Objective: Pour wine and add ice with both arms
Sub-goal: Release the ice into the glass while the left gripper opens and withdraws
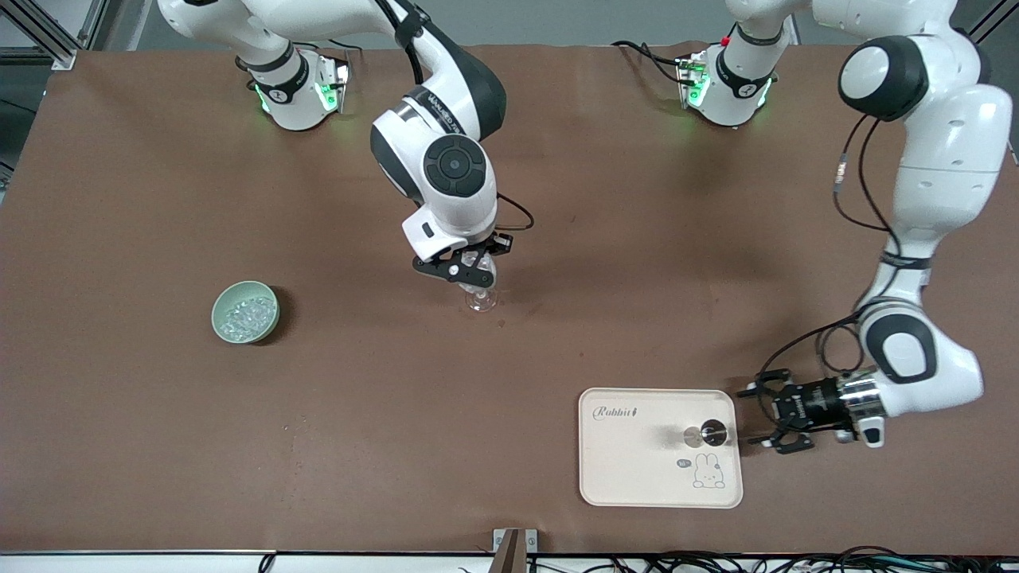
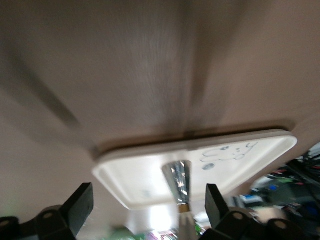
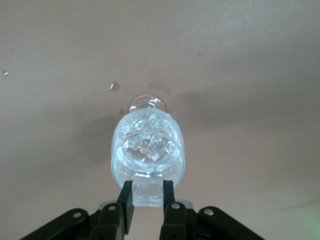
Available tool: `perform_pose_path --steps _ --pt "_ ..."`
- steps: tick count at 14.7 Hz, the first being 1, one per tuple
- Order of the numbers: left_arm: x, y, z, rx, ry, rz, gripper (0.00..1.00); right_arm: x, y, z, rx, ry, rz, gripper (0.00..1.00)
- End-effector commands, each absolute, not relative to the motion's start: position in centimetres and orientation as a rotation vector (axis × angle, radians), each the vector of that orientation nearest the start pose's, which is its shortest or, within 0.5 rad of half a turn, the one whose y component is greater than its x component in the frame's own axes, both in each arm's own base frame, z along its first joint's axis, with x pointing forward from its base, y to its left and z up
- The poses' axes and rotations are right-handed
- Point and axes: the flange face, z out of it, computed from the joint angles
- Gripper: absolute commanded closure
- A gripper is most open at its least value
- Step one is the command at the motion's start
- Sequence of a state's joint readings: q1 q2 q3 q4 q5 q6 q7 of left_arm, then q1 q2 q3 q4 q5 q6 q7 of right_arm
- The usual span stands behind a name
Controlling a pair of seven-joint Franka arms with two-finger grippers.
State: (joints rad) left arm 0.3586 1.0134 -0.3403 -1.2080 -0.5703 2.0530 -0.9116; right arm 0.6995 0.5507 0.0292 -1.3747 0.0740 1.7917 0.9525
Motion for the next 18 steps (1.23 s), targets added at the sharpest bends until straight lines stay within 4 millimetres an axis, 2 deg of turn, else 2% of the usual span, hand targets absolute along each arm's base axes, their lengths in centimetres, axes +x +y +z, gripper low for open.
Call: perform_pose_path --steps 1,3,4,6,7,8,9,10,11,12,13,14,16,18 --pt "74.2 5.3 28.5 2.232 1.450 -0.424 0.00 51.8 47.0 38.8 -3.137 0.404 0.255 0.52" --pt "73.3 3.5 34.8 2.423 1.363 -0.366 0.00 51.8 47.0 38.8 -3.138 0.401 0.253 0.41" --pt "72.7 1.4 38.9 2.536 1.289 -0.287 0.00 51.8 47.0 38.8 -3.138 0.401 0.253 0.38" --pt "71.1 -0.6 44.5 2.725 1.143 -0.194 0.00 51.8 46.9 38.9 -3.140 0.400 0.251 0.29" --pt "70.2 -1.6 47.6 2.802 1.021 -0.138 0.00 52.1 46.6 39.5 -3.142 0.407 0.233 0.12" --pt "69.3 -1.8 50.2 2.854 0.920 -0.093 0.00 52.3 46.2 40.6 -3.141 0.410 0.201 0.00" --pt "68.4 -2.1 52.4 2.898 0.811 -0.064 0.00 53.0 44.9 42.8 -3.146 0.420 0.134 0.00" --pt "67.5 -2.5 54.2 2.942 0.701 -0.043 0.00 53.7 43.1 45.9 -3.146 0.437 0.038 0.00" --pt "66.7 -2.7 55.9 2.973 0.615 -0.017 0.00 54.9 40.2 48.2 -3.144 0.488 -0.020 0.00" --pt "65.7 -3.3 57.8 3.013 0.530 0.015 0.00 55.8 37.3 50.8 -3.141 0.544 -0.055 0.00" --pt "64.5 -4.3 59.4 3.053 0.455 0.031 0.00 56.9 33.5 53.6 -3.142 0.581 -0.113 0.00" --pt "63.4 -6.0 60.3 3.099 0.358 0.043 0.00 57.7 29.9 55.5 -3.158 0.574 -0.129 0.00" --pt "60.5 -6.5 61.6 3.183 0.217 0.065 0.00 58.5 23.0 58.6 -3.184 0.526 -0.102 0.00" --pt "57.9 -6.2 62.3 3.203 0.080 0.038 0.00 58.7 17.2 61.0 -3.193 0.508 -0.088 0.00"
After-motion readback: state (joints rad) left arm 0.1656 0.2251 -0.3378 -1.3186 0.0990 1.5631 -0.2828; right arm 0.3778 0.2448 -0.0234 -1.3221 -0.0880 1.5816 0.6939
